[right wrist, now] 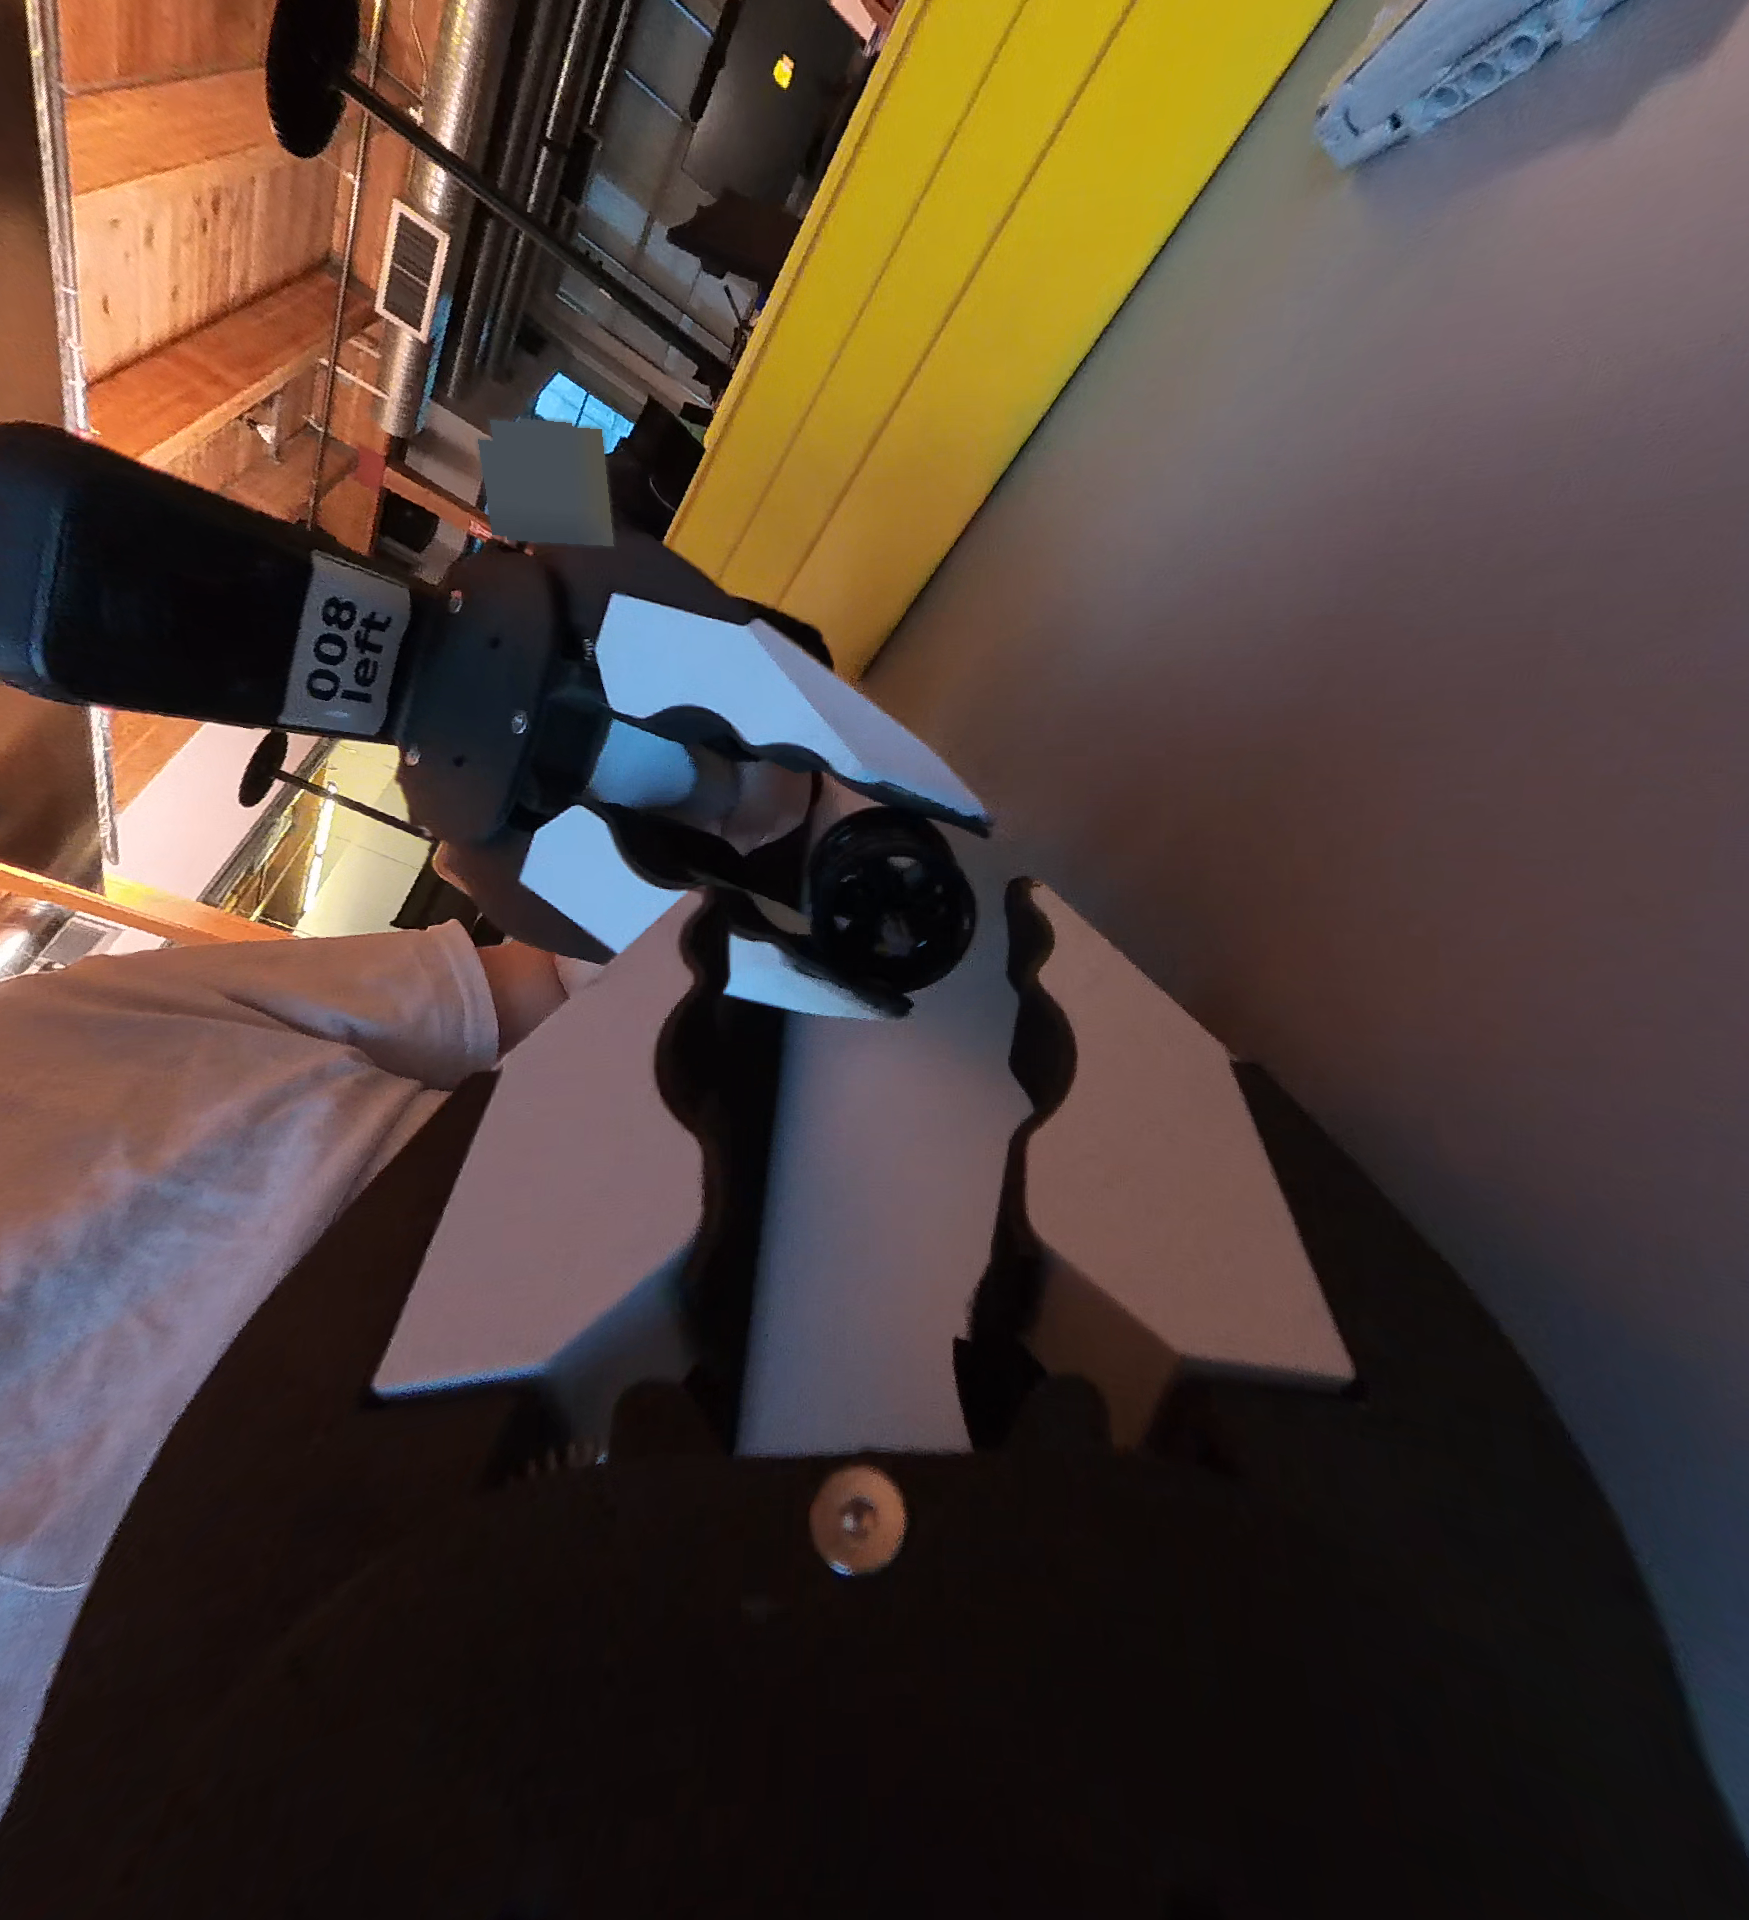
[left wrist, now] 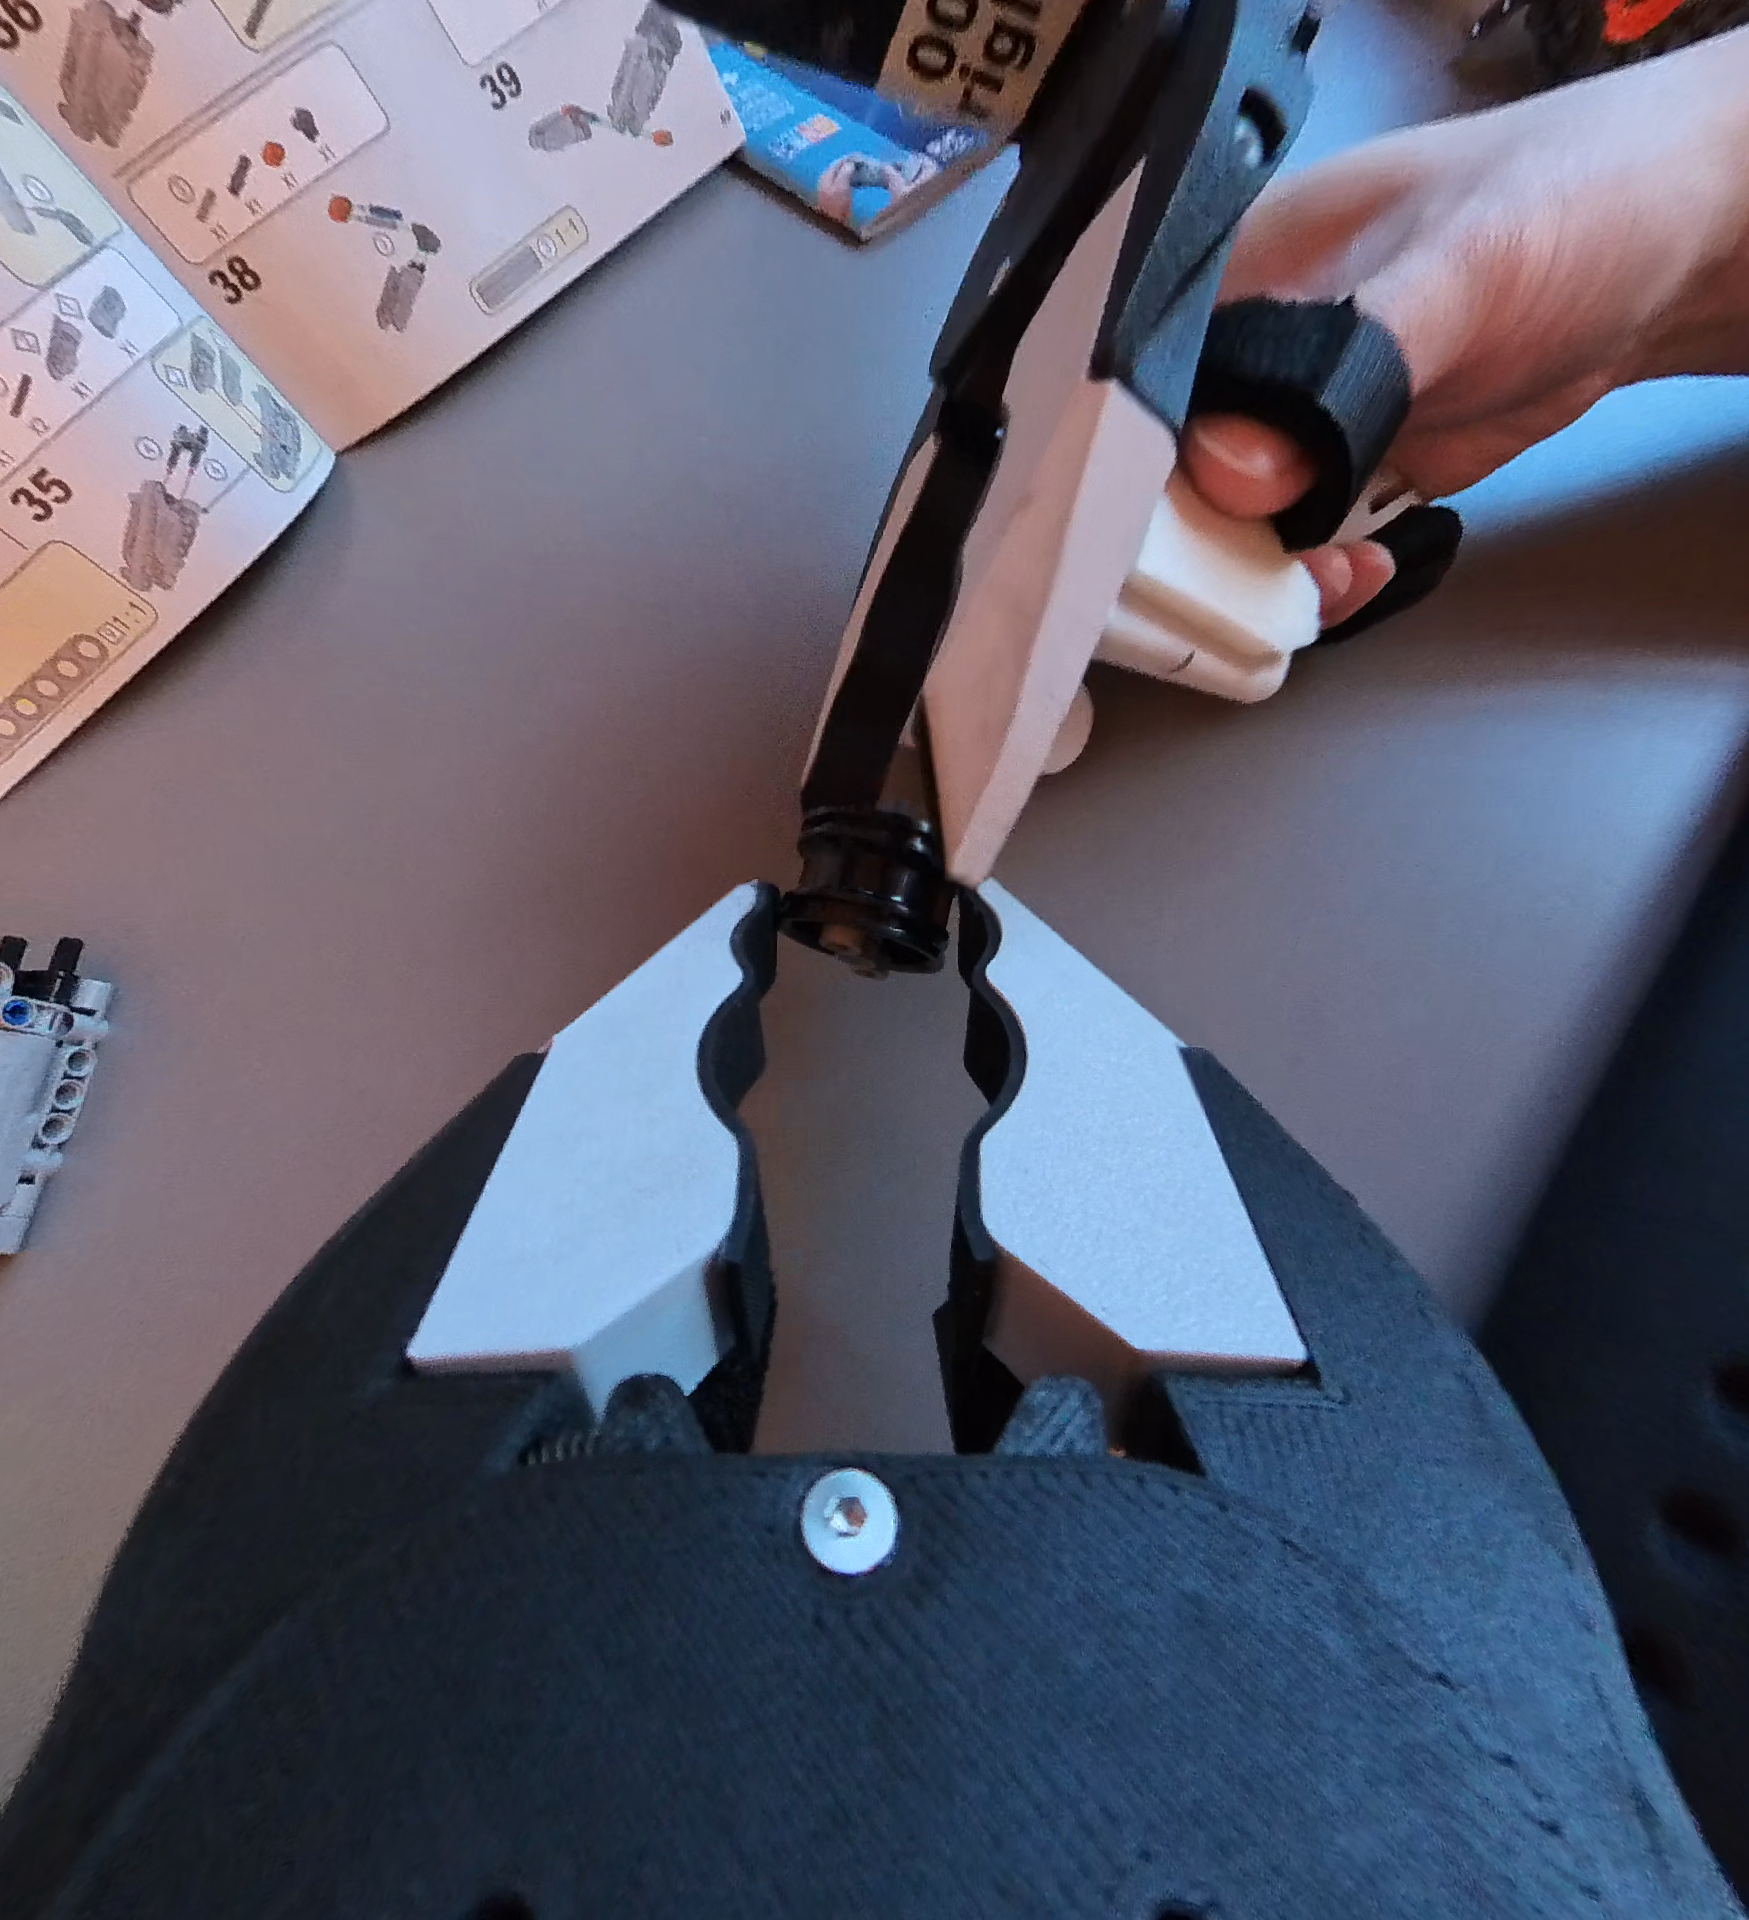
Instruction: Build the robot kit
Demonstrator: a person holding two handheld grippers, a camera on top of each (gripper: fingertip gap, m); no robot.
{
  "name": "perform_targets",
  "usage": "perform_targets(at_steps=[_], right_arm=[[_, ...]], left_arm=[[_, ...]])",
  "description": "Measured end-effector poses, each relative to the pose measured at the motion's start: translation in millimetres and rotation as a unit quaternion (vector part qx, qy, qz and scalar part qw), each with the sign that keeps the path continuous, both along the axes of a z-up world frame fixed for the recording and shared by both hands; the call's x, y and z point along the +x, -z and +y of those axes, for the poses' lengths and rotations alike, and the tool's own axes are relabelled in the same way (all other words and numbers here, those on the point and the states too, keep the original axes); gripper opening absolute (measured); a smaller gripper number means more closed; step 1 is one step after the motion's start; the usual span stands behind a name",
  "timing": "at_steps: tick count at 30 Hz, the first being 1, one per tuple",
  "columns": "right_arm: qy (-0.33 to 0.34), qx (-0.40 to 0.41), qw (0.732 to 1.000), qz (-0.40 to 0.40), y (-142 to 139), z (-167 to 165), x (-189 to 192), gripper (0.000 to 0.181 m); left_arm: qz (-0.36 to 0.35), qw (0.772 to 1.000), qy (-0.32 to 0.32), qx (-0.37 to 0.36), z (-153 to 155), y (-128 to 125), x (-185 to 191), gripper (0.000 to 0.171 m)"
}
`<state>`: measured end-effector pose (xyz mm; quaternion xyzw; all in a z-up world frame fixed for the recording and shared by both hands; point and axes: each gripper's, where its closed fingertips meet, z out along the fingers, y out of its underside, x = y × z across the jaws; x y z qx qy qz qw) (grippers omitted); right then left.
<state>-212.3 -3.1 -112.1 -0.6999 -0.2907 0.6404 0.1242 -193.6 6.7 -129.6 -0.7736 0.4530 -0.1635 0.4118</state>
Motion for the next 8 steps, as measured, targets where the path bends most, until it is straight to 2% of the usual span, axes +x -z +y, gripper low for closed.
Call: perform_targets(at_steps=[2, 4, 5, 7, 8], right_arm=[[-0.011, -0.001, 1.0, 0.003, -0.8, -2.9, 0.0, 0.035], [-0.019, -0.007, 1.0, 0.011, -2.9, -4.7, 1.1, 0.031], [-0.029, -0.018, 0.999, 0.021, -5.8, -7.4, 2.1, 0.031], [-0.05, -0.063, 0.995, 0.062, -17.1, -12.5, 5.7, 0.032], [-0.06, -0.093, 0.99, 0.093, -25.6, -14.3, 8.5, 0.031]], left_arm=[[-0.011, 1.0, 0.002, 0.003, -1.6, -4.2, 1.8, 0.033], [-0.022, 1.0, 0.006, 0.004, -3.7, -7.7, 3.8, 0.033], [-0.03, 1.0, 0.008, 0.006, -4.7, -10.3, 4.8, 0.037], [-0.049, 0.999, 0.014, 0.009, -7.3, -17.6, 6.5, 0.058], [-0.061, 0.998, 0.02, 0.009, -9.9, -22.3, 6.9, 0.06]])
